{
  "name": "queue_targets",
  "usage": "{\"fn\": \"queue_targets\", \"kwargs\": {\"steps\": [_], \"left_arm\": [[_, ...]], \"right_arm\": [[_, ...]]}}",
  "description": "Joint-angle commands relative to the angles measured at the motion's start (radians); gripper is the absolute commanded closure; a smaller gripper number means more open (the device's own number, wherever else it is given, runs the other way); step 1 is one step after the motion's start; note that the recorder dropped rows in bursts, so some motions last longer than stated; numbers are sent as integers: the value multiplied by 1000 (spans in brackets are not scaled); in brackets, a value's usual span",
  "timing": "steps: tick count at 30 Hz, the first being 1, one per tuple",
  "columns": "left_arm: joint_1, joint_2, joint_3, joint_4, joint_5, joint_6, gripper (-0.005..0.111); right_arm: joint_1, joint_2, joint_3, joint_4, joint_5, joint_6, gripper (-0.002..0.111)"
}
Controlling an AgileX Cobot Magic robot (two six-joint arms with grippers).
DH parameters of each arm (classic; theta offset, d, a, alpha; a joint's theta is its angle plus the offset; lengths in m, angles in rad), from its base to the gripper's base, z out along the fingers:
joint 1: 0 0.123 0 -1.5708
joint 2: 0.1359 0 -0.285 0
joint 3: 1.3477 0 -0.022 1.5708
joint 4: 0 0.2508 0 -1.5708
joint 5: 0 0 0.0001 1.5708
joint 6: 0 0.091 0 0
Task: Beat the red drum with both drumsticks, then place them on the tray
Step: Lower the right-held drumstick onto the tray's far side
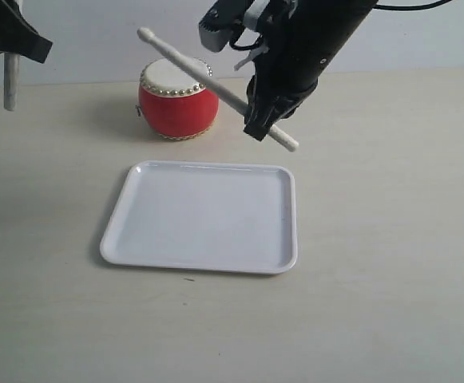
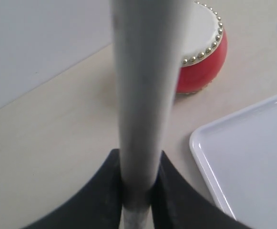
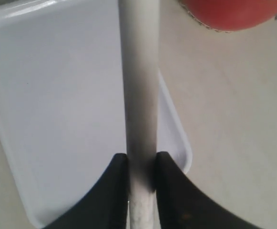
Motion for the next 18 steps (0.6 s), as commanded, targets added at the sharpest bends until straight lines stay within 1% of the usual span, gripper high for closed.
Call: {"fn": "queue_targets", "kwargs": {"steps": [1, 3, 4, 6, 9, 10, 15, 18], "left_arm": [[44, -16, 5, 7, 32, -21, 107], [69, -16, 22, 7, 18, -37, 107], [90, -16, 38, 7, -9, -37, 107], [118, -16, 46, -5, -22, -37, 107], [120, -16, 46, -7, -27, -37, 107], [120, -16, 46, -17, -38, -37, 107], [120, -16, 46, -22, -51, -37, 107], [120, -16, 46, -31, -61, -37, 107]], "right_arm": [[82, 52, -27, -165, -1, 61, 108], [111, 91, -45, -244, -3, 132, 108], [134, 132, -68, -302, 2, 182, 108], [145, 187, -103, -321, -1, 182, 108], [145, 251, -142, -280, -32, 182, 108], [145, 274, -146, -277, -35, 152, 108], [145, 328, -146, -281, 54, 76, 108], [145, 328, -146, -281, 50, 71, 108]]}}
